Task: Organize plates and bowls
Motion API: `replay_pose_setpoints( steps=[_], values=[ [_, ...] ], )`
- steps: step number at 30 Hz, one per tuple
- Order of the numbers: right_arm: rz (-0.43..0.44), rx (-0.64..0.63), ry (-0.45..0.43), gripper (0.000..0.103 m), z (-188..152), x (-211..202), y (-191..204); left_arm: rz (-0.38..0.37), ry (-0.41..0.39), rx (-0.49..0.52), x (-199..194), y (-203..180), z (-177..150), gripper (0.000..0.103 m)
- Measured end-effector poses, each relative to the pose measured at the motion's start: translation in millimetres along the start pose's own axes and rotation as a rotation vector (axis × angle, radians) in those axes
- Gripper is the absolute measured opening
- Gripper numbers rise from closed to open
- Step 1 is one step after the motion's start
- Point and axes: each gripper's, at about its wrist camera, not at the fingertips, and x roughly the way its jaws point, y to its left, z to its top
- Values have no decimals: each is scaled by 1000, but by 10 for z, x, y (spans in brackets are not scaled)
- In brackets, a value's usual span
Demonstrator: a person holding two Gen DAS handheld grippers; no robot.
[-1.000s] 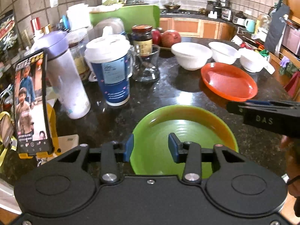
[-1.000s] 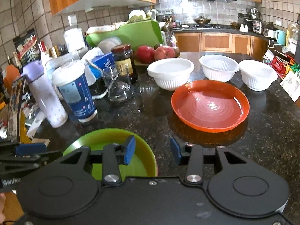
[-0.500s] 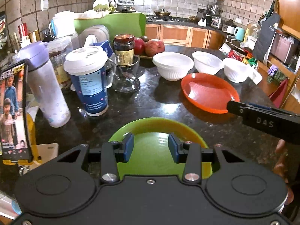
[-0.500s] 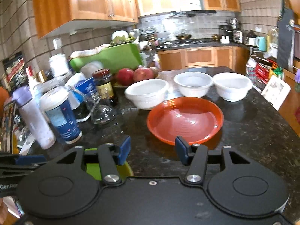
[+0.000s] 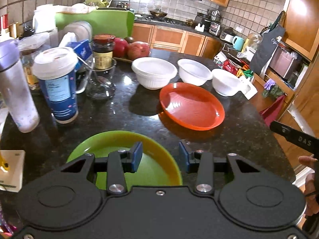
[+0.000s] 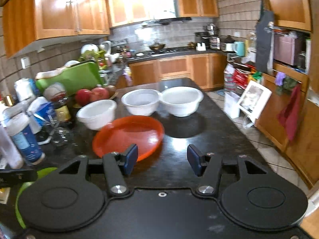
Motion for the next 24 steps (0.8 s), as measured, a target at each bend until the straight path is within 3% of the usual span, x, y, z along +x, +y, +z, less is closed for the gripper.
replay_pose_setpoints(
  steps=[6, 12, 24],
  values=[
    [-28, 47, 54, 58, 56, 43, -375, -13, 18, -4, 128, -195, 50, 50],
    [-26, -16, 65, 58, 234, 251, -515, 4, 72, -27, 323, -308, 129, 50],
    [166, -163, 166, 57, 808, 1030, -687, 124, 128, -146, 854, -435, 688, 46]
  ],
)
